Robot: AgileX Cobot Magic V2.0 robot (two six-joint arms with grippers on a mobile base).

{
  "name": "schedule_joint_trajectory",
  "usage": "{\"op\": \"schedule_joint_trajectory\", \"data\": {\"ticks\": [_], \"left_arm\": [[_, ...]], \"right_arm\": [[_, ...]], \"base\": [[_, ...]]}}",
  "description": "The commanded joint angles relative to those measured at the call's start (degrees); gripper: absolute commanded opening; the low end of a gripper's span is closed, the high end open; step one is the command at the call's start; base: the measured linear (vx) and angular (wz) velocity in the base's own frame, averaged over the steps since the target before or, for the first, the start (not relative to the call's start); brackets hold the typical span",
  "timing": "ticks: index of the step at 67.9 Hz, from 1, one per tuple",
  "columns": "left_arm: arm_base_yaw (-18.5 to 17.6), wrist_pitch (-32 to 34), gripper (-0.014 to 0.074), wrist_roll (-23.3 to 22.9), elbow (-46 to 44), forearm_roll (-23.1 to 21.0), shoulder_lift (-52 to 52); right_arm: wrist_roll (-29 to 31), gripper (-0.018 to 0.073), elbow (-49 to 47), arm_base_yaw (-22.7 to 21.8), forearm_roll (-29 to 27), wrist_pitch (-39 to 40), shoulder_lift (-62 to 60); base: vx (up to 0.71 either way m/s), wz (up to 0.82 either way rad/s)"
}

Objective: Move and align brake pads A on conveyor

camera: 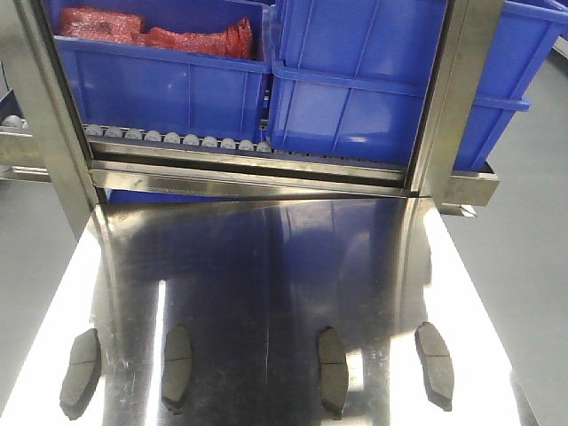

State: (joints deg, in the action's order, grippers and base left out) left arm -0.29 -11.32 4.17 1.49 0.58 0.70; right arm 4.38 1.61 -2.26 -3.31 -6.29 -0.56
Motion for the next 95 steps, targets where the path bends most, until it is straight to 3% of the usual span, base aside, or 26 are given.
{"op": "schedule_joint_trajectory", "data": {"ticks": [1,50,63,74,84,91,95], "left_arm": [[-0.22,4.22,-0.0006,-0.27,0.96,-0.58,0.84],[-0.22,4.22,-0.0006,-0.27,0.96,-0.58,0.84],[-0.22,7.26,-0.0006,-0.27,0.96,-0.58,0.84],[-0.22,14.42,-0.0006,-0.67,0.96,-0.58,0.84],[-0.22,26.30,-0.0006,-0.67,0.46,-0.58,0.84],[-0.22,39.30,-0.0006,-0.67,0.16,-1.05,0.73],[-0.22,41.60,-0.0006,-0.67,-1.59,-3.15,0.19]], "right_arm": [[0.01,-0.0007,0.67,-0.44,0.26,4.16,-0.75],[0.01,-0.0007,0.67,-0.44,0.26,4.16,-0.75],[0.01,-0.0007,0.67,-0.44,0.26,4.16,-0.75],[0.01,-0.0007,0.67,-0.44,0.26,4.16,-0.75],[0.01,-0.0007,0.67,-0.44,0.26,4.16,-0.75],[0.01,-0.0007,0.67,-0.44,0.26,4.16,-0.75],[0.01,-0.0007,0.67,-0.44,0.26,4.16,-0.75]], "base": [[0.00,0.00],[0.00,0.00],[0.00,0.00],[0.00,0.00],[0.00,0.00],[0.00,0.00],[0.00,0.00]]}}
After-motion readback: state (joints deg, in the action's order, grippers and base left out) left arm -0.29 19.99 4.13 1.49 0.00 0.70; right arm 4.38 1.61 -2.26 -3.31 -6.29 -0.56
